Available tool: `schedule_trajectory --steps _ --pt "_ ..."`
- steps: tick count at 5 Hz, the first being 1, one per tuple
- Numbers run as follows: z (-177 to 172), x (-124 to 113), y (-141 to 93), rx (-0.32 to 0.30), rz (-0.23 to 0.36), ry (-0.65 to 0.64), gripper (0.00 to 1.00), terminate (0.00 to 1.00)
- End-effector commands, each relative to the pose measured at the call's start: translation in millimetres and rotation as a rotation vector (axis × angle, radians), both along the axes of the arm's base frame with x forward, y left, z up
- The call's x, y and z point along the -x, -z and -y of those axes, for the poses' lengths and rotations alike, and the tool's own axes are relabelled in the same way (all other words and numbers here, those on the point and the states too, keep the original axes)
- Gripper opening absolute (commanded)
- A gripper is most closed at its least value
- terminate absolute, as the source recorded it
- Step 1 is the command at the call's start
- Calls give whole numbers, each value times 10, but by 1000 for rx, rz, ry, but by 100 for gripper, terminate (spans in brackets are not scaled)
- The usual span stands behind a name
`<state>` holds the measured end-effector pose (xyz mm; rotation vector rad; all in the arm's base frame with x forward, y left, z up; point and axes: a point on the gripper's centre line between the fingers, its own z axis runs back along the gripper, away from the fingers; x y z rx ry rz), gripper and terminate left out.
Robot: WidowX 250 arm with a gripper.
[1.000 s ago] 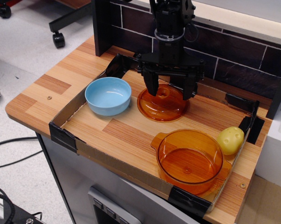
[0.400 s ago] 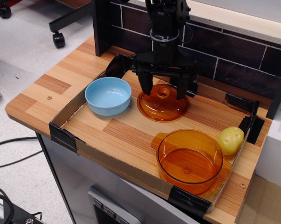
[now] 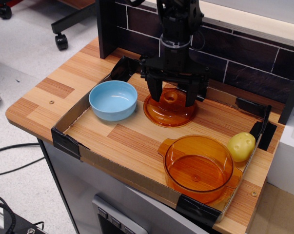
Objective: Put lid on pot
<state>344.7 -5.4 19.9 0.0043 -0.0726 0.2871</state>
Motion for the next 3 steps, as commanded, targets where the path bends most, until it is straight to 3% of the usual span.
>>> schedule_trajectory --steps 1,3 --pt "39 -51 -50 -29 27 7 0 0" --pt "117 3 -249 -27 25 16 0 0"
